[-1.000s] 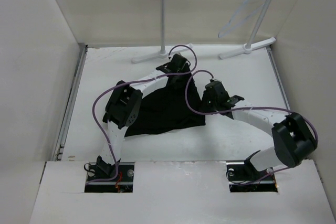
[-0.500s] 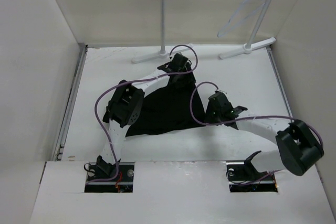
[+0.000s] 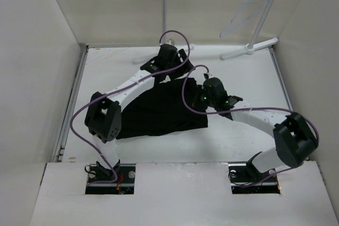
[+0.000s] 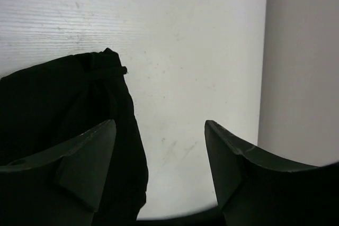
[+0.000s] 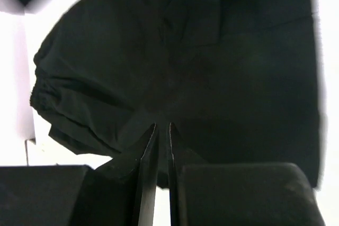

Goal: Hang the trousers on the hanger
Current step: Fold the trousers at the center of the board.

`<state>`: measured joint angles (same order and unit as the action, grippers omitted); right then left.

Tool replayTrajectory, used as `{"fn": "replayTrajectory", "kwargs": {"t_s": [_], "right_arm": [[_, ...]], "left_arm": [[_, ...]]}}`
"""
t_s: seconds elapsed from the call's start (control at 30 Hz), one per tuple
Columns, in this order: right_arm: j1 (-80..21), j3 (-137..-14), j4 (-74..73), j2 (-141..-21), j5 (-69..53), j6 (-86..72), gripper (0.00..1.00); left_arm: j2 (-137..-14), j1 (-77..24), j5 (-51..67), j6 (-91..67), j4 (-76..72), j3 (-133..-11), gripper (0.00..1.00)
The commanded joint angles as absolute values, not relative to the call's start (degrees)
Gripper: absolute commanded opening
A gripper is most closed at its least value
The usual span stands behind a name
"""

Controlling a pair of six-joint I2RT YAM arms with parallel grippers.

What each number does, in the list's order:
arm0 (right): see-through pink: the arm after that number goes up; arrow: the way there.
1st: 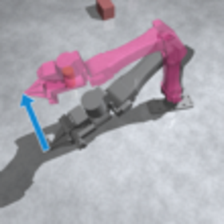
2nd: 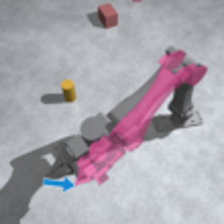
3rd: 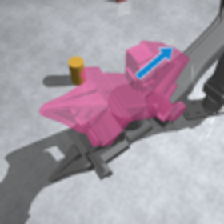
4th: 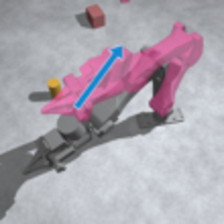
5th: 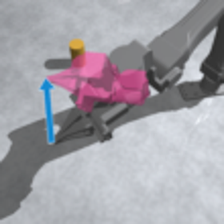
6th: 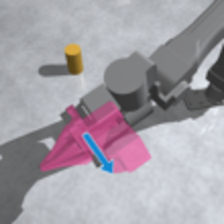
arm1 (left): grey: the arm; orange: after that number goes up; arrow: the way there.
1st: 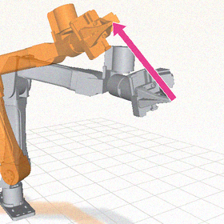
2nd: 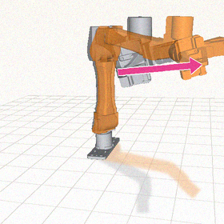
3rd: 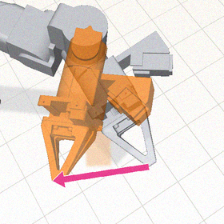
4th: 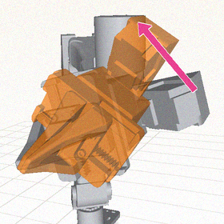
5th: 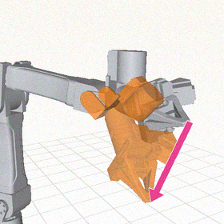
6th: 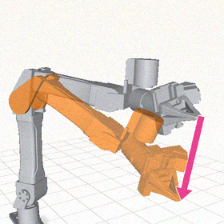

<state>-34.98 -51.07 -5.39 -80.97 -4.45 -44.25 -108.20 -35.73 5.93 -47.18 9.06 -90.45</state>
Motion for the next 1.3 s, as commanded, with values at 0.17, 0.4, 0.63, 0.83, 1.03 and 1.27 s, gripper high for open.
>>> {"fn": "replayTrajectory", "kwargs": {"t_s": [0.17,0.4,0.63,0.83,1.03,1.27], "right_arm": [[-37.5,-31.6,22.3,-89.8,-8.7,-59.2,0.16],[-40.9,-25.1,28.6,-84.3,-6.3,-67.7,0.18],[-39.1,-34.3,6.3,-71.2,-1.8,-56.5,0.54],[-29.8,-48.7,7.1,-84.3,-6.4,-49.0,0.21],[-24.4,-60.5,7.8,-104.1,-8.1,-54.9,0.14],[-23.9,-63.4,2.0,-107.9,-3.4,-59.9,0.19]], "left_arm": [[-93.9,-33.0,4.7,-49.7,4.7,-71.4,0.63],[-79.7,-32.3,-0.9,-50.9,4.3,-53.5,0.62],[-64.7,-25.3,-1.5,-51.1,5.3,-37.1,0.62],[-58.5,-19.6,0.8,-50.8,5.4,-26.3,0.62],[-51.3,-14.6,1.8,-49.4,9.0,-20.2,0.62],[-44.5,-10.1,1.1,-47.4,17.9,-20.5,0.62]]}}
